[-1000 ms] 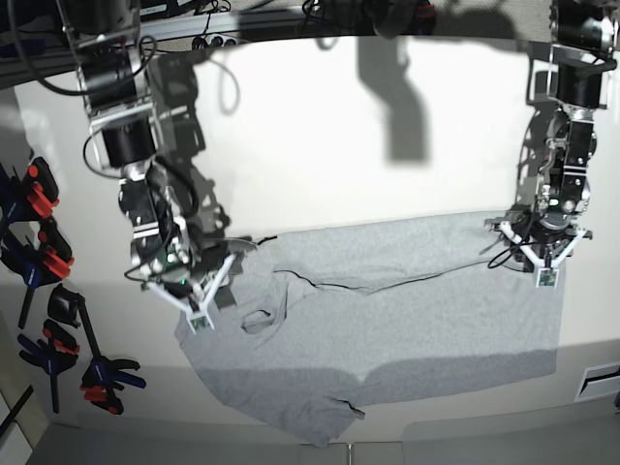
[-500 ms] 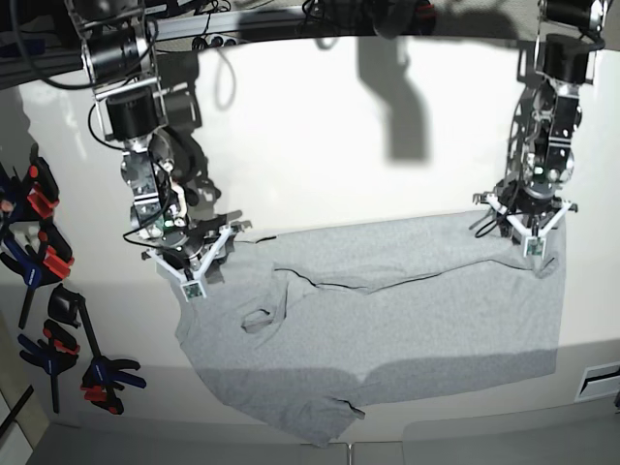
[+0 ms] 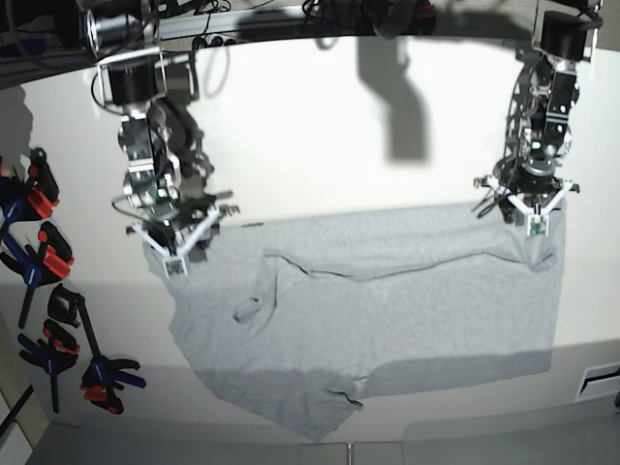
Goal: Fold the T-shirt properly
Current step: 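Grasp the collar edge with both grippers and pull it back flat, then move the left gripper along the shirt side toward the hem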
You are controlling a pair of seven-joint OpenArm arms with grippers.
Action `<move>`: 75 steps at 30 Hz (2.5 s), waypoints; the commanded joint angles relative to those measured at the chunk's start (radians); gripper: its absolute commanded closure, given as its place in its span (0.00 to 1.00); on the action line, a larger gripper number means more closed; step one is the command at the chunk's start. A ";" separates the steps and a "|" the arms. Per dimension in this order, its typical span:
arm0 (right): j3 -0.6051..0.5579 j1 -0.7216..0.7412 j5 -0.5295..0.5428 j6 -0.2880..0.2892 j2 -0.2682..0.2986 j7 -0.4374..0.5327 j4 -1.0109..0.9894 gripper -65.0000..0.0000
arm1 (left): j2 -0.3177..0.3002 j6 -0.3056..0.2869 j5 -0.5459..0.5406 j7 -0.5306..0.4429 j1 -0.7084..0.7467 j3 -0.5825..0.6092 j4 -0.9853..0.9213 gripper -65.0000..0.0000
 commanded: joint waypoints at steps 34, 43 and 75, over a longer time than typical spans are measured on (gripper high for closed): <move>0.319 -0.906 0.093 0.053 0.013 -0.238 0.658 0.68 | -0.010 0.131 0.346 0.151 0.861 0.001 0.619 0.62; 0.319 -0.906 0.091 0.053 0.014 -0.241 0.658 0.68 | -0.011 0.146 0.360 0.169 0.763 -0.011 0.604 0.62; 0.319 -0.866 0.132 0.055 0.016 -0.150 0.928 0.68 | -0.011 0.175 0.575 0.322 0.630 -0.114 0.852 0.62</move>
